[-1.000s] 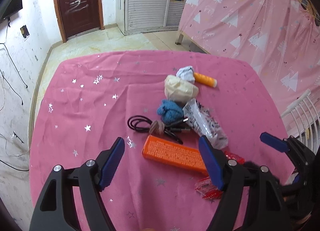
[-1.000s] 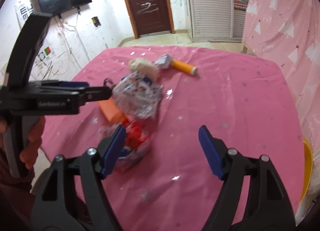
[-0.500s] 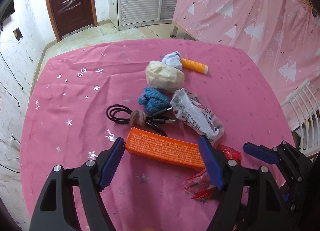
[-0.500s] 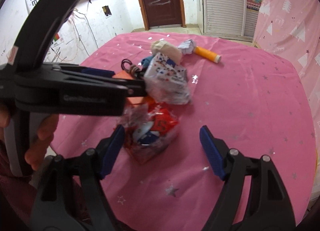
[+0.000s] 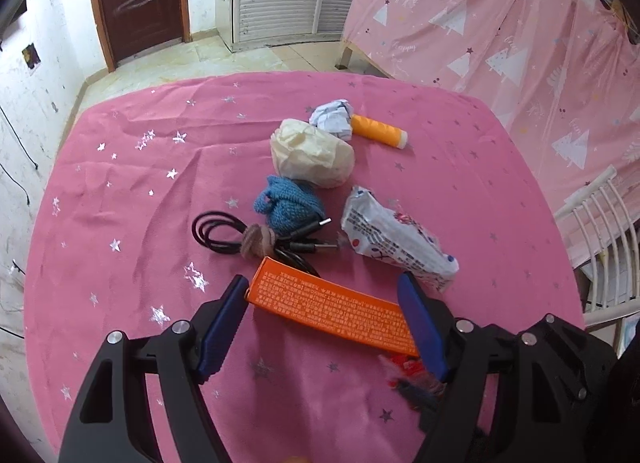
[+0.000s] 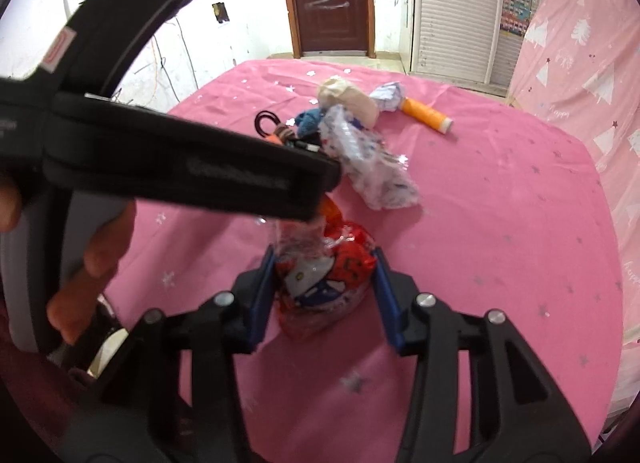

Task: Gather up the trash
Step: 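Grasp the red-and-clear plastic bag with the right gripper while the left gripper grasps the orange box, then carry bag and orange box to the yellow bin while both grippers open to drop them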

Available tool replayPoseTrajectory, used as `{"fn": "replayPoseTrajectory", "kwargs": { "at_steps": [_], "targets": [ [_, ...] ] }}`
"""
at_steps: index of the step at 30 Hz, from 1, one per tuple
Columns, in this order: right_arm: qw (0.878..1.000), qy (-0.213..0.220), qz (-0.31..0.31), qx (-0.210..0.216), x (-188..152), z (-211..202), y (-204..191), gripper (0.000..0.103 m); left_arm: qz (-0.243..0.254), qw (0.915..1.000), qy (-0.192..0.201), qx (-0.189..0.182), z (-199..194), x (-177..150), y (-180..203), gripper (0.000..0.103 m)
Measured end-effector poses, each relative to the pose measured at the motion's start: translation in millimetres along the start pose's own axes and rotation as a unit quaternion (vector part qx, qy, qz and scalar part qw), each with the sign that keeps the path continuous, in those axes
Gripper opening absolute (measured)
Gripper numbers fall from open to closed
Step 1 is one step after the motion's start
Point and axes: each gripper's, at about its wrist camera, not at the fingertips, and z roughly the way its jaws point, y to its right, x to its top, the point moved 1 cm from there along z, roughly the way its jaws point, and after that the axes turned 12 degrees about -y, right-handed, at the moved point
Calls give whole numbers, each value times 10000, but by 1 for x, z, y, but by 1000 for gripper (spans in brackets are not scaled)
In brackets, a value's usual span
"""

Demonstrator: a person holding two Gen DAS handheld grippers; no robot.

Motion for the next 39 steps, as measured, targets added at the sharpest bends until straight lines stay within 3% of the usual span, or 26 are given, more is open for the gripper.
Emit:
{"fn": "replayPoseTrajectory", "kwargs": {
  "at_steps": [9,12,15,24,26,28,39],
  "targets": [
    [9985,185,455,-244,-15,-22,41,44,41,10000,-43,33,2,-1,9,71],
    [9976,262,579,-258,-17,-27,50,44,188,9998,28,-32,-1,-4,15,83],
    [9970,304,671,-255,-18,-28,58,44,491,9985,122,194,-2,-7,27,93],
    [9961,347,782,-226,-20,-25,67,44,626,9971,-6,435,10,-11,33,93],
    [9960,352,794,-221,-21,-26,68,44,614,9971,-51,442,13,-11,32,86],
    [9958,358,806,-235,-22,-26,69,44,651,9966,-41,500,14,-12,32,85],
    [9944,412,929,-279,-24,-27,82,44,775,9961,142,399,-9,-21,41,85]
  ]
}}
